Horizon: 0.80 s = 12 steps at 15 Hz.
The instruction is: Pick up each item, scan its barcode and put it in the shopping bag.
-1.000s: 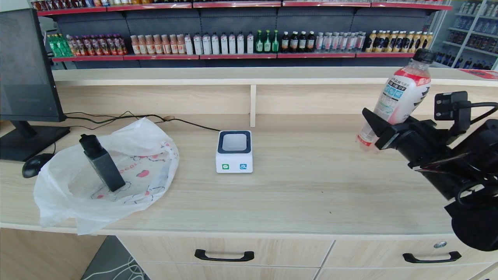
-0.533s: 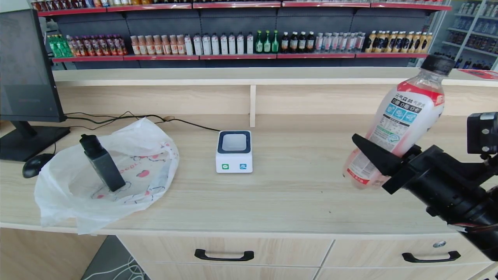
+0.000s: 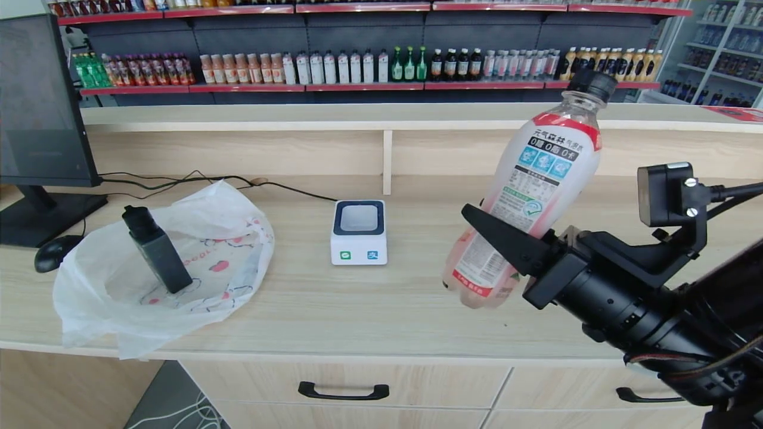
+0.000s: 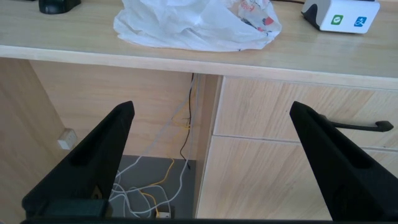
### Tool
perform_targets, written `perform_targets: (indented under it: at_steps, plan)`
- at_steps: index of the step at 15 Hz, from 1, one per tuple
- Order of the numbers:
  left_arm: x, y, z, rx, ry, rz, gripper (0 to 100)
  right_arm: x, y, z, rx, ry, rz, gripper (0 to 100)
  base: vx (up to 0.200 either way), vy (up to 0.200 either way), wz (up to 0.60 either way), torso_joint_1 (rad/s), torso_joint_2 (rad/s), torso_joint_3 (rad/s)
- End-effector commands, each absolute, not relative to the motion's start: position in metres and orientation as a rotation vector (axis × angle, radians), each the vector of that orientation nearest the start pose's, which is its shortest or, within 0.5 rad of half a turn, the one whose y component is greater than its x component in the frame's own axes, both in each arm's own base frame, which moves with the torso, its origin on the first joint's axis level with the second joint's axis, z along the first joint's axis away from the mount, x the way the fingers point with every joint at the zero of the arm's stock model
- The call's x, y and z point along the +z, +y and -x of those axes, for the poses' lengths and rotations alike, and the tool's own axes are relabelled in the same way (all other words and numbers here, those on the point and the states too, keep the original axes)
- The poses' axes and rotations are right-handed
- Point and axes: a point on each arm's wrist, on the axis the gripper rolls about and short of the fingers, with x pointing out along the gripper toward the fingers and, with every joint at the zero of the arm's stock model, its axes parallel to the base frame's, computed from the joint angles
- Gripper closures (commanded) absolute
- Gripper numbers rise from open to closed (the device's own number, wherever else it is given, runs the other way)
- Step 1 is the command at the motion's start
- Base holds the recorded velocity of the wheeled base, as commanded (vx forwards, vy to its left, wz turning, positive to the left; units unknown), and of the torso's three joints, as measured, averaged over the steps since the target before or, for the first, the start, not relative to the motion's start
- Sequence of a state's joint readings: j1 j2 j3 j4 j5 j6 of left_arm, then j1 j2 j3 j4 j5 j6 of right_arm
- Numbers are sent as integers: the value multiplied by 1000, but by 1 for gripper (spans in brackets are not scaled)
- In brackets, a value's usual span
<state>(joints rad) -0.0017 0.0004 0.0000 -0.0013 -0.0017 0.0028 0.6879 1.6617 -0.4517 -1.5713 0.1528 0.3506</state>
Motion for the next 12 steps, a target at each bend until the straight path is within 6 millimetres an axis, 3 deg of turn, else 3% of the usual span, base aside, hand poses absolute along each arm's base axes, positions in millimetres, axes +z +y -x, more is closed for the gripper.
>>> perform_targets:
  at_steps: [1,3,6,12]
  plan:
    - [76,0,23,-3,-2,-3,0,203,180,-196,944,-218,-446,100,0,0,0,0,0,0]
    - [76,0,23,-3,-2,-3,0,208,196,-184,1022,-220,-475,100,0,0,0,0,0,0]
    - [76,0,23,-3,-2,-3,0,214,202,-171,1075,-228,-493,100,0,0,0,0,0,0]
    - [76,0,23,-3,-2,-3,0,234,176,-148,1107,-241,-632,100,0,0,0,0,0,0]
